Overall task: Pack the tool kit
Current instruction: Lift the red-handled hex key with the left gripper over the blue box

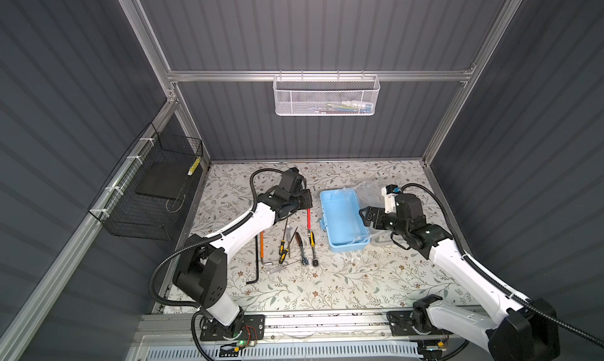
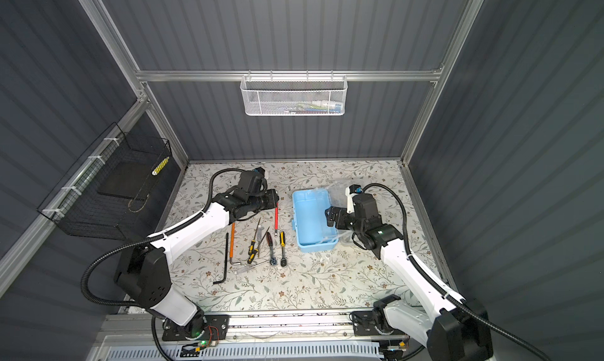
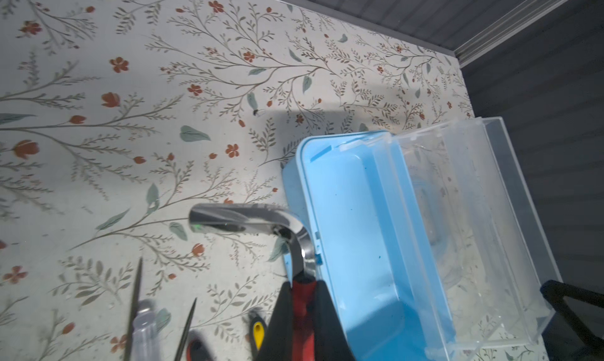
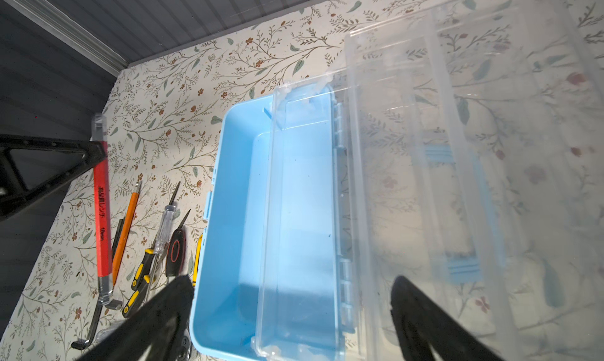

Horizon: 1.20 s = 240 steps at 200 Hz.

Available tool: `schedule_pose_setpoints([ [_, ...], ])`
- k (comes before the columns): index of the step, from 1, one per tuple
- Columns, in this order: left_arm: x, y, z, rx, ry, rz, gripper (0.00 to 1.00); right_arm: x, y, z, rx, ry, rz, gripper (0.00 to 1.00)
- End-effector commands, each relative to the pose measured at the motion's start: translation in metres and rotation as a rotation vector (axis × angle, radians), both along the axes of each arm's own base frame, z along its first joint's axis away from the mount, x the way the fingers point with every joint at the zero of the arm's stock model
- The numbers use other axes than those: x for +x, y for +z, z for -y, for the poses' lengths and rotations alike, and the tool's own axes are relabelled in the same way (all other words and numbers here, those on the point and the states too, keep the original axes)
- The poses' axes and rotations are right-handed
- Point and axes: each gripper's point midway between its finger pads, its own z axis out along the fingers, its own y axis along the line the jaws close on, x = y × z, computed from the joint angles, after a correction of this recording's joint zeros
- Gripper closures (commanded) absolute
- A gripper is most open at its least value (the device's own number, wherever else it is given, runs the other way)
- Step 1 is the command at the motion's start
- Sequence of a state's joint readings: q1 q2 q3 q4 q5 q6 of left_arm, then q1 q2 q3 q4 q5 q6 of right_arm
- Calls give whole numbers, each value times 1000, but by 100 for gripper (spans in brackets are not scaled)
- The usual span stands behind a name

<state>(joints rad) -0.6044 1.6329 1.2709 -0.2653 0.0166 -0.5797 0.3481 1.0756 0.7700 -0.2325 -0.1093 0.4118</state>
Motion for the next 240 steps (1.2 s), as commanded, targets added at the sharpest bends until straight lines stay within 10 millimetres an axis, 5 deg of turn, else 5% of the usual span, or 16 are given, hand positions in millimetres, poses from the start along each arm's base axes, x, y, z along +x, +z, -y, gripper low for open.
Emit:
schedule_pose_setpoints([
  [1, 11, 31, 32, -116, -25, 61, 100, -5, -4, 4, 8, -6, -12, 4],
  [66, 13, 27, 95, -182, -84, 51, 100, -7, -6, 11, 12, -20, -16, 4],
  [159, 20, -26, 122, -110, -58, -46, 100, -12, -9, 23, 11, -43, -17, 4],
  [240, 12, -59, 123, -41, -41, -114, 100, -13, -14, 27, 12, -46, -33, 4],
])
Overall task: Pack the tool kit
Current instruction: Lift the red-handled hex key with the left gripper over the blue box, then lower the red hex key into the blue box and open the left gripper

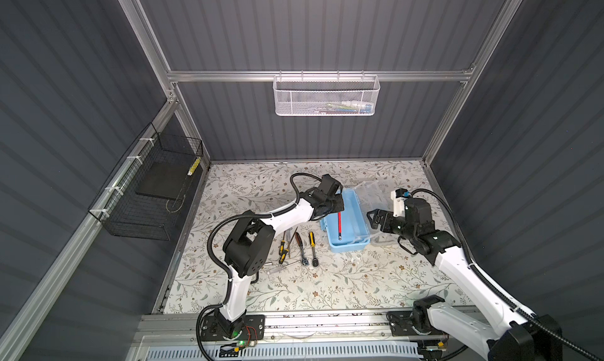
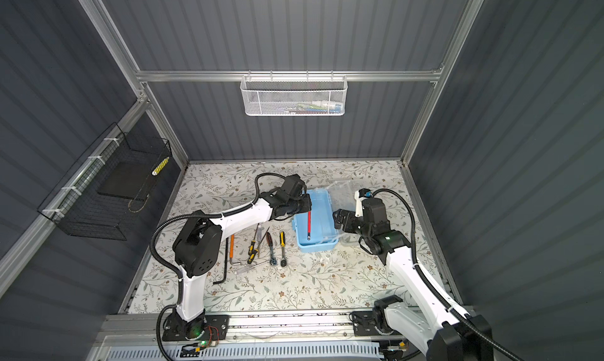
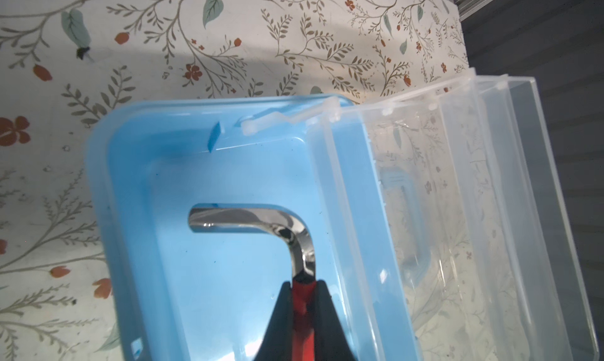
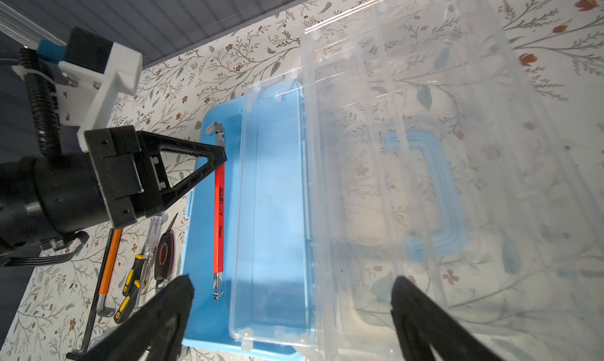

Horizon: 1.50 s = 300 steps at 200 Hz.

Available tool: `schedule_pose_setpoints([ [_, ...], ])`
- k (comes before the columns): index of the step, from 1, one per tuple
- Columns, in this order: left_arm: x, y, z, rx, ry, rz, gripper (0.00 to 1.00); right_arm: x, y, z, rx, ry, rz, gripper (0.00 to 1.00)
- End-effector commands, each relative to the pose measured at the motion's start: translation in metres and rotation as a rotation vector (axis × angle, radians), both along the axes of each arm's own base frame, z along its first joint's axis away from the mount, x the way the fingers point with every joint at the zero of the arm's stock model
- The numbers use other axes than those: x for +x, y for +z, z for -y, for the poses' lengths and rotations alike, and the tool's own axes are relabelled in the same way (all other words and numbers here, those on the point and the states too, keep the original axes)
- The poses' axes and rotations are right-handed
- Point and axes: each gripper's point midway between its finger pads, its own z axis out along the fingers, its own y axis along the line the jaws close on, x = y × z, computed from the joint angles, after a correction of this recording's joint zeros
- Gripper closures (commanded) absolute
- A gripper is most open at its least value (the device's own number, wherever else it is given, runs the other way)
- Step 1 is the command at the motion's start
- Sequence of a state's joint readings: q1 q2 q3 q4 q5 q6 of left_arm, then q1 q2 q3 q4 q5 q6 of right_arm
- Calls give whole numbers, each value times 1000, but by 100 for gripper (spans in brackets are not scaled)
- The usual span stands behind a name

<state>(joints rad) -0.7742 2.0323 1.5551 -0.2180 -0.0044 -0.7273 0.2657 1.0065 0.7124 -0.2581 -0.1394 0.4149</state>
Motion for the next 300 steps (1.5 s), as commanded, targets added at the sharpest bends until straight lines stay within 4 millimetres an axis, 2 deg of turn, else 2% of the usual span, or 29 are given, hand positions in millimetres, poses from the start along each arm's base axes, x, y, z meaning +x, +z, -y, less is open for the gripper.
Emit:
schedule_pose_setpoints([
  [1, 1, 10, 6, -15, 14, 3, 100, -4, -5, 0, -2, 14, -14, 4],
  [27, -1, 4, 7, -10, 12, -11, 100, -3, -6, 0, 2, 16, -18, 4],
  [62, -1, 6, 12, -10, -4, -9, 91, -3, -5, 0, 5, 15, -19, 4],
  [94, -1, 10, 11, -5, -8, -6, 81, -4, -5, 1, 4, 13, -21, 4],
  [117, -2, 11, 11, -7, -12, -6, 67, -4, -5, 1, 8, 10, -23, 4],
  [128, -2, 12, 11, -7, -10, -7, 65, -4, -6, 1, 9, 11, -24, 4],
  [166, -3, 24, 4, -3, 7, 16, 60, -5, -5, 2, 7, 8, -26, 4],
  [183, -4, 34, -5, 13, 22, 43, 53, -5, -4, 2, 6, 9, -24, 4],
  [219, -14, 50, -34, 60, 67, 91, 41, -4, 0, 0, 21, 12, -6, 6],
  [248, -23, 55, -71, 152, 132, 119, 30, -4, 0, -2, 26, 21, -5, 6],
  [250, -28, 45, -77, 177, 133, 104, 29, -4, 0, -2, 27, 21, -5, 6],
  [253, -30, 41, -84, 195, 142, 99, 27, -4, 0, -2, 27, 22, -6, 6],
  [275, -38, 29, -130, 259, 226, 68, 19, -3, 1, -4, 31, 25, -2, 7],
  [300, -48, 12, -191, 284, 346, 6, 18, -2, 3, -3, 34, 24, 6, 7],
])
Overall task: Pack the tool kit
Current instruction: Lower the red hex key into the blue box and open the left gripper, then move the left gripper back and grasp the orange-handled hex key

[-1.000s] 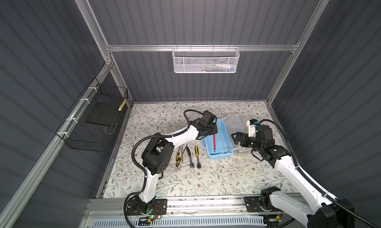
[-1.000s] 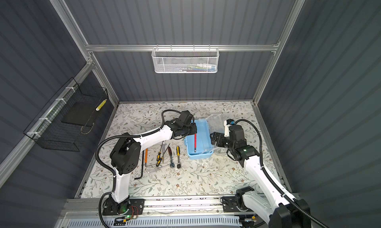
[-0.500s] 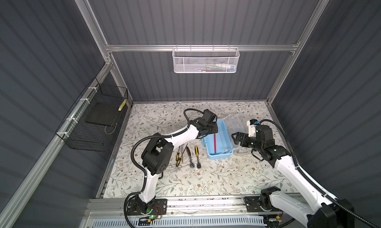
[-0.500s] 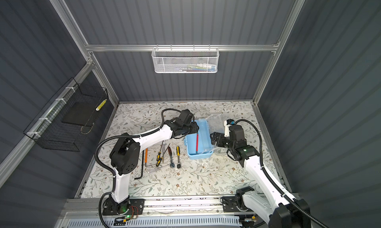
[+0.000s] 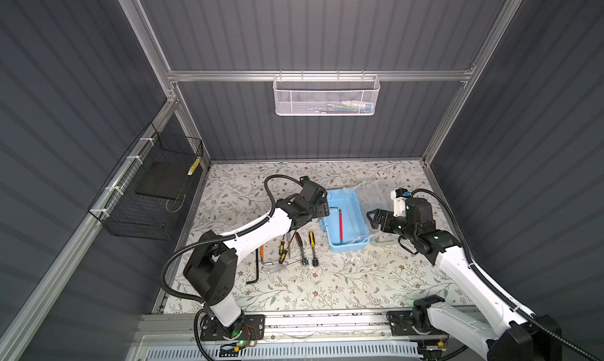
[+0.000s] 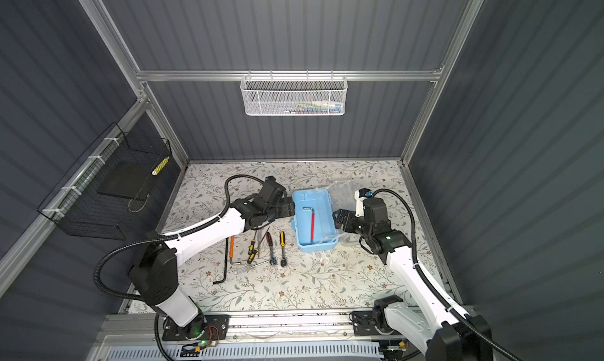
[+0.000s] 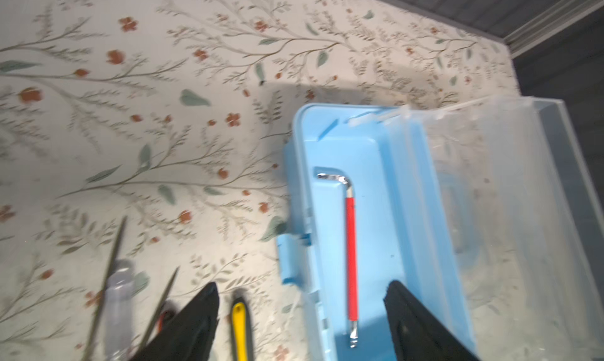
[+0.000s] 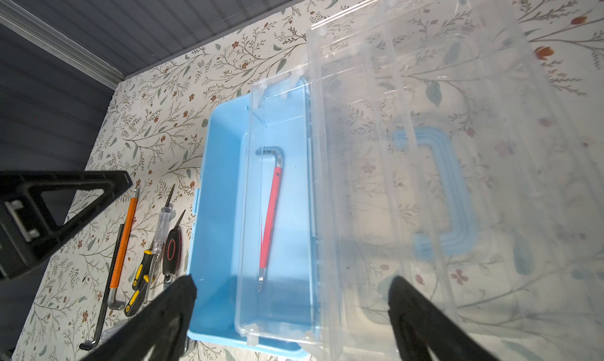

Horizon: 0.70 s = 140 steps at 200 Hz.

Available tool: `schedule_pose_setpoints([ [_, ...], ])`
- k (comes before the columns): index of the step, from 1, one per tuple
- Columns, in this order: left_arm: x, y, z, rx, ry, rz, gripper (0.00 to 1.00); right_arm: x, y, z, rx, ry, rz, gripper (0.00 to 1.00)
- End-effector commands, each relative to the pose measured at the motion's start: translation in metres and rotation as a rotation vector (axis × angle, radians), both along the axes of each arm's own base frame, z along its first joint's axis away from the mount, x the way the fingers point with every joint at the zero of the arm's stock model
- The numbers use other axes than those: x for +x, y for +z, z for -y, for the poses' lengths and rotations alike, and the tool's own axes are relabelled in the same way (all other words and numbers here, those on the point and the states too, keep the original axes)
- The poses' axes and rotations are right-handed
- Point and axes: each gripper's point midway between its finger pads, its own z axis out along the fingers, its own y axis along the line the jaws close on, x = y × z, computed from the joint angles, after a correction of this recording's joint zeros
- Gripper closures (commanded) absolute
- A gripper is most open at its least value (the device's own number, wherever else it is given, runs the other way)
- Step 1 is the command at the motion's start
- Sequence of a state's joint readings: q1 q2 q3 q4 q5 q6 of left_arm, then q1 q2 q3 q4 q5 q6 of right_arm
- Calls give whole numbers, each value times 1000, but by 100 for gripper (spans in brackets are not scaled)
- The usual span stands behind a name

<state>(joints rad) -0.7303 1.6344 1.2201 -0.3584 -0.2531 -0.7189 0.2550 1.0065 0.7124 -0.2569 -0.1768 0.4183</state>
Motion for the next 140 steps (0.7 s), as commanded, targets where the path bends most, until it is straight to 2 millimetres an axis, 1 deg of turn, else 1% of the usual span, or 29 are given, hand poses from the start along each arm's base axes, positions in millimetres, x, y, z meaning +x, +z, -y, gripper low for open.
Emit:
schedule_pose_setpoints([
  [1, -9, -20, -68, 84, 151, -59, 18, -1, 3, -1, 10, 6, 14, 6],
  [10, -14, -23, -87, 105, 184, -65, 19, -1, 2, -1, 12, 5, 13, 7],
  [22, -21, -25, -107, 153, 217, -66, 20, -1, 1, -1, 12, 5, 8, 7],
  [40, -29, -33, -129, 207, 246, -94, 21, 0, -3, -2, 13, 6, -2, 7],
  [58, -34, -45, -140, 208, 250, -124, 25, 1, -4, -3, 15, 7, -9, 7],
  [80, -36, -66, -152, 177, 273, -177, 39, 2, -3, -4, 19, 10, -10, 7],
  [87, -38, -72, -154, 172, 273, -189, 42, 1, -4, -4, 18, 11, -12, 7],
  [105, -40, -82, -163, 208, 285, -206, 43, 1, -3, -3, 13, 8, -11, 7],
  [113, -42, -86, -167, 225, 287, -217, 46, 1, -3, -3, 14, 8, -11, 7],
  [123, -43, -91, -170, 236, 287, -228, 48, 1, -4, -2, 14, 5, -16, 7],
  [140, -46, -96, -174, 242, 294, -240, 49, 1, -5, -3, 17, 6, -18, 7],
])
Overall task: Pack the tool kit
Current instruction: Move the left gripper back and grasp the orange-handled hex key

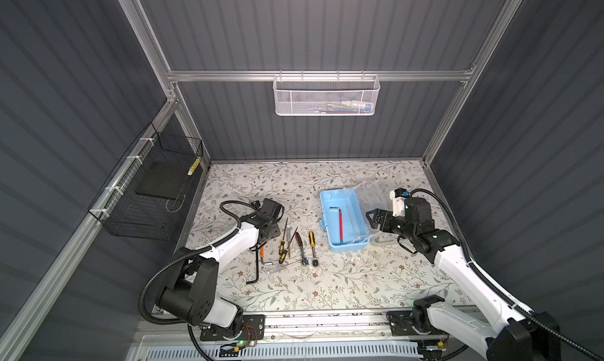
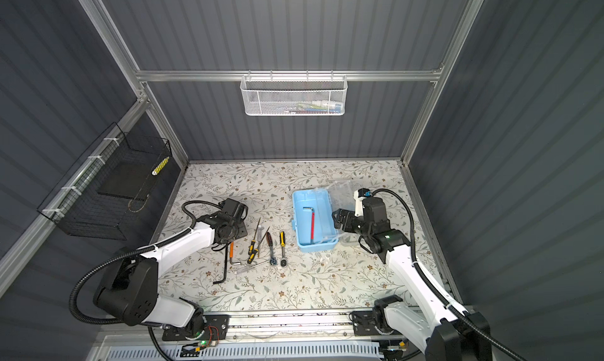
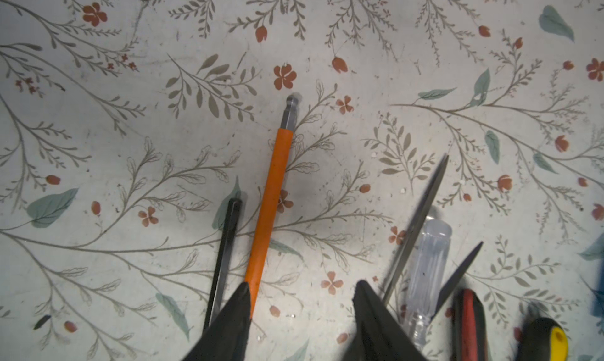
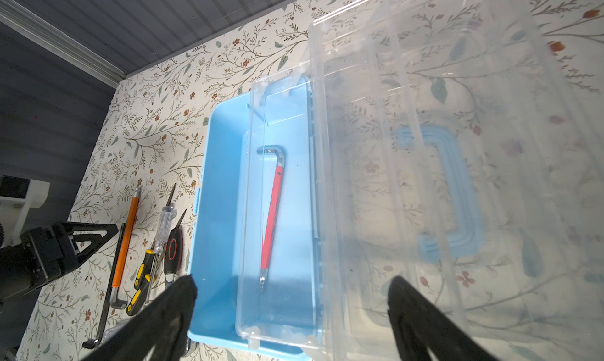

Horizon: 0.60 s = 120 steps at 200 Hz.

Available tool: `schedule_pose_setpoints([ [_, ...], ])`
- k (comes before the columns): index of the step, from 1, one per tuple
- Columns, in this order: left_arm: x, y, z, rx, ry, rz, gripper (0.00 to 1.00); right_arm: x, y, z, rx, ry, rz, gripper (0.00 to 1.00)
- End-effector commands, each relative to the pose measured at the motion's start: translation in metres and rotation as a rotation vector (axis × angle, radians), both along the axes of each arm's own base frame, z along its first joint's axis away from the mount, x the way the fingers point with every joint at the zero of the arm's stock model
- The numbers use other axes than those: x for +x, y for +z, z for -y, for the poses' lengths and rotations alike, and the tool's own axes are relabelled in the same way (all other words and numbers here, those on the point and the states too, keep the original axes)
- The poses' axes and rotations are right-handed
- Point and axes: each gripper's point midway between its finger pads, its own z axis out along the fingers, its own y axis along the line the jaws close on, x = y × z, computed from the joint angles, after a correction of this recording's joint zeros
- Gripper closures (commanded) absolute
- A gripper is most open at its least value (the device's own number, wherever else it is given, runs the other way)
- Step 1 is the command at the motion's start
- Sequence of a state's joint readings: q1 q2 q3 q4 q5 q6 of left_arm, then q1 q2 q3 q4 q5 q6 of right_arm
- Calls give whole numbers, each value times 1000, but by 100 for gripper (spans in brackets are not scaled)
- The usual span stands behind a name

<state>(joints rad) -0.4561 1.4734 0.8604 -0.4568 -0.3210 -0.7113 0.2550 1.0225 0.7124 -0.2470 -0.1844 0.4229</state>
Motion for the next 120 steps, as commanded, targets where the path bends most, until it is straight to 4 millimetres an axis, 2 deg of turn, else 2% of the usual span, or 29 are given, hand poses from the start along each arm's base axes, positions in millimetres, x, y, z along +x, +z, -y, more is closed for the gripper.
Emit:
schedule_pose_setpoints([
  [1, -5, -12, -6, 18, -7, -31, 50, -1, -2, -1, 11, 3, -9, 7],
  [53, -13, -32, -14, 38, 1, -83, 56, 1, -3, -2, 11, 3, -17, 7],
  [120, -22, -47, -21, 24, 14, -106, 59, 1, -5, -2, 11, 1, -25, 7],
])
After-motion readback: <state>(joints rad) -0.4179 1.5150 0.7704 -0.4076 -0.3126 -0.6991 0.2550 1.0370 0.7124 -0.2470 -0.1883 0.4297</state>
